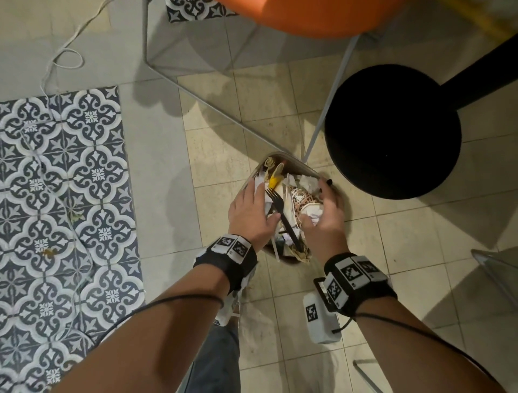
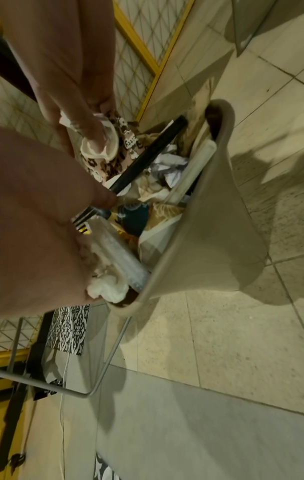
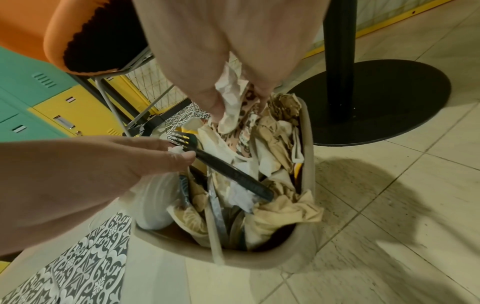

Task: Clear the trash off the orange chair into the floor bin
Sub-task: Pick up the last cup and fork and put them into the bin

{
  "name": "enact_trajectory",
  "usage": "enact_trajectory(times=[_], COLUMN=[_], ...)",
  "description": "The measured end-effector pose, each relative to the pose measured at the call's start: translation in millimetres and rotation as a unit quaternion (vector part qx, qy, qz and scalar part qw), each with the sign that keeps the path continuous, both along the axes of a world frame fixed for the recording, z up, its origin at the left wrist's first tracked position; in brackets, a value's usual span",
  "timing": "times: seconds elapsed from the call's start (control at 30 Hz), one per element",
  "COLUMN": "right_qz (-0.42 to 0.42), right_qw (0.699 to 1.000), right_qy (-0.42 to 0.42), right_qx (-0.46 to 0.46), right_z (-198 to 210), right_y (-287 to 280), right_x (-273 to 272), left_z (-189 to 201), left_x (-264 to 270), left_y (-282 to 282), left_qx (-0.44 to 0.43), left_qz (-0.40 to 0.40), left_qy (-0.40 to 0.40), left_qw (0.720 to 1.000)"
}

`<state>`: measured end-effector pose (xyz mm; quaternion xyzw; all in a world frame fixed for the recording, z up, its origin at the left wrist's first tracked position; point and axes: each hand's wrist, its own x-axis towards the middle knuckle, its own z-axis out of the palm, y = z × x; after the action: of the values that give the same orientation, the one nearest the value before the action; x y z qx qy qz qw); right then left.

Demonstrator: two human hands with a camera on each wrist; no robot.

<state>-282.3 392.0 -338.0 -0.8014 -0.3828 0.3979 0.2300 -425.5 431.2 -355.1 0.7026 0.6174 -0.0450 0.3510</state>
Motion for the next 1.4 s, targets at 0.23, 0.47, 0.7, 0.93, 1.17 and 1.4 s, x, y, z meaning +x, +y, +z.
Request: enact_trajectory(times=[0.23, 0.47, 0.7, 0.93, 1.17, 1.4], right_qz=[-0.017, 0.016, 0.017, 0.013, 0.011, 0.016], right_qw=[0.999, 0.999, 1.000, 0.998, 1.000, 0.997], right_qy=[0.043, 0.014, 0.000, -0.009, -0.002, 0.034], right_qx=[0.004, -0.032, -0.025, -0.060, -0.015, 0.066], right_z=[0, 15, 20, 15, 8, 40], right_y=[-6, -7, -19, -20, -38, -63], right_x=[6, 9, 11, 11, 7, 16], left_z=[8, 14, 14, 16, 22, 53], left_x=[-3, -2, -1, -3, -2, 14], left_y=[1, 8, -1, 2, -3, -26], left_qx=[0.019, -0.041, -0.042, 0.031, 0.068, 0.150], left_qz=[0.009, -0.050, -0.022, -0.045, -0.069, -0.131], left_qy=[-0.021, -0.024, -0.037, 0.006, -0.019, -0.117], left_qw=[1.000, 0.998, 0.998, 0.999, 0.995, 0.973])
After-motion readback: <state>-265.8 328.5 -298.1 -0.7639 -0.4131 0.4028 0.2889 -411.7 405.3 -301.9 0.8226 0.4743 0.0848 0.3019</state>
